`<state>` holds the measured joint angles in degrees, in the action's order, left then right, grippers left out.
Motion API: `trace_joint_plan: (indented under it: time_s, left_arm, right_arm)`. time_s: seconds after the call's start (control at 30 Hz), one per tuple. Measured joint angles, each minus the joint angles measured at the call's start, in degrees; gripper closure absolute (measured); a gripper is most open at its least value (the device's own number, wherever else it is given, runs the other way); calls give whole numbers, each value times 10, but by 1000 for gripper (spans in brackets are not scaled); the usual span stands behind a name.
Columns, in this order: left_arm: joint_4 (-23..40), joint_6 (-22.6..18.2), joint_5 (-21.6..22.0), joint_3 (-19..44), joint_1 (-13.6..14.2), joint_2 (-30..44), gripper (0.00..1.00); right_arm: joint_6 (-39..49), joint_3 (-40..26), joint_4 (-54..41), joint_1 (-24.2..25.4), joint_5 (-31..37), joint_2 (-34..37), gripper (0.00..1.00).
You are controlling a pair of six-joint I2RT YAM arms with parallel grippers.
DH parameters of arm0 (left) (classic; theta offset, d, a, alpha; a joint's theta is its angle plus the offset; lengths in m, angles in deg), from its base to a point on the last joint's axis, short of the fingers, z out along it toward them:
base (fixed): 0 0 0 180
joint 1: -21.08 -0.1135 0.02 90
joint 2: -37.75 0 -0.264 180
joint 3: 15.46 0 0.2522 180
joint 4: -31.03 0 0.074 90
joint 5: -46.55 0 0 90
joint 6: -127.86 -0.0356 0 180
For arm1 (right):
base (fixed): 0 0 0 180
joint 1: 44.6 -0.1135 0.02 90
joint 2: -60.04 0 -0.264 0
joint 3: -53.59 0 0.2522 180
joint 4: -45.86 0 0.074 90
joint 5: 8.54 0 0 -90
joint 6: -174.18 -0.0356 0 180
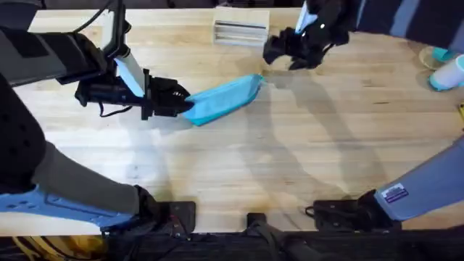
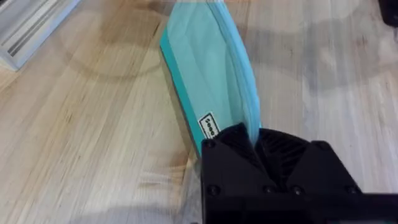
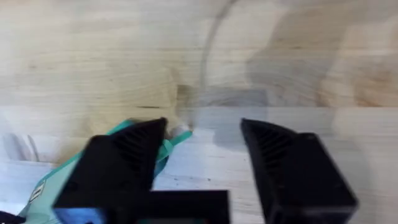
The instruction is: Unzip the bag, pick up the pens from the table one at a time and place them inside, then zip the bag closed.
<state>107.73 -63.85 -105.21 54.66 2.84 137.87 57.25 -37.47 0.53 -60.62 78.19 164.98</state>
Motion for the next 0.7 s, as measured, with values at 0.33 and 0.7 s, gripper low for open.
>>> trace_joint_plan:
  time_s: [0.33,0.7]
  left_arm:
    - [0,0,0,0,0,0,959]
    - [0,0,0,0,0,0,959]
  right_arm:
    - [17,-7,-39,1,7,-105,5]
    - [58,-7,-105,1,8,-253,4]
